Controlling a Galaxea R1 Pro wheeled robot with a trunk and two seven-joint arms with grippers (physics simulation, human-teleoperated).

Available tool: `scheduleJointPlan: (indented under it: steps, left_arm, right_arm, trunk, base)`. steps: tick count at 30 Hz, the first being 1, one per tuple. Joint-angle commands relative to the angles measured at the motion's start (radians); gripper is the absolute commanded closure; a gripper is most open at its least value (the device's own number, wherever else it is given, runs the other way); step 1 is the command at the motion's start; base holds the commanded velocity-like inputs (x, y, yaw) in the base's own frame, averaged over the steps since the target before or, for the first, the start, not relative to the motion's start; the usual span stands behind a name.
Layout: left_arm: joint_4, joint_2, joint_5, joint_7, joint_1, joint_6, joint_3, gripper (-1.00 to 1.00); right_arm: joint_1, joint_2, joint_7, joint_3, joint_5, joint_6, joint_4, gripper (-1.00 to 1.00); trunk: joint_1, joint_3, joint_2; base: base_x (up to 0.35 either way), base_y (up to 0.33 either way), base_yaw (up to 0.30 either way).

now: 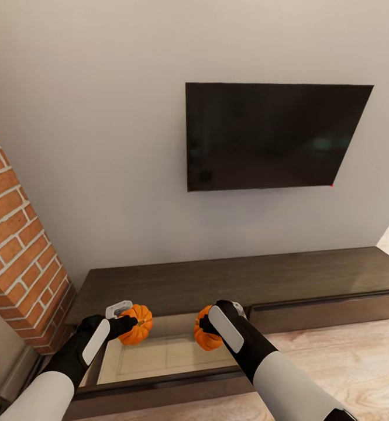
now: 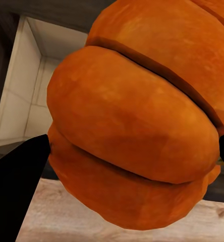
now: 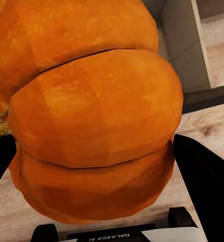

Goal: Place each of the two pumpkins and all three candles from the living room inside a cabinet in the living room (use any cabinet), then make sure every cabinet is closed, and position the cauldron so it is next to a table in the living room.

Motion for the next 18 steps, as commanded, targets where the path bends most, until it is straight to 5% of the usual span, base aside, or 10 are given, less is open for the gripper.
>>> scheduleJointPlan:
  steps: [1, 18]
  left_arm:
    - [0.000, 0.000, 0.000, 0.000, 0.000, 0.000, 0.000, 1.00]
    - [0.006, -0.002, 0.000, -0.002, 0.000, 0.000, 0.001, 1.00]
  right_arm:
    - [0.000, 0.000, 0.000, 0.000, 0.000, -0.001, 0.000, 1.00]
    - [0.000, 0.000, 0.000, -0.001, 0.002, -0.030, -0.006, 1.00]
  trunk:
    - [0.004, -0.003, -0.007]
    - [0.069, -0.056, -0.126]
  base:
    - [0.000, 0.000, 0.000]
    - [0.000, 0.000, 0.000]
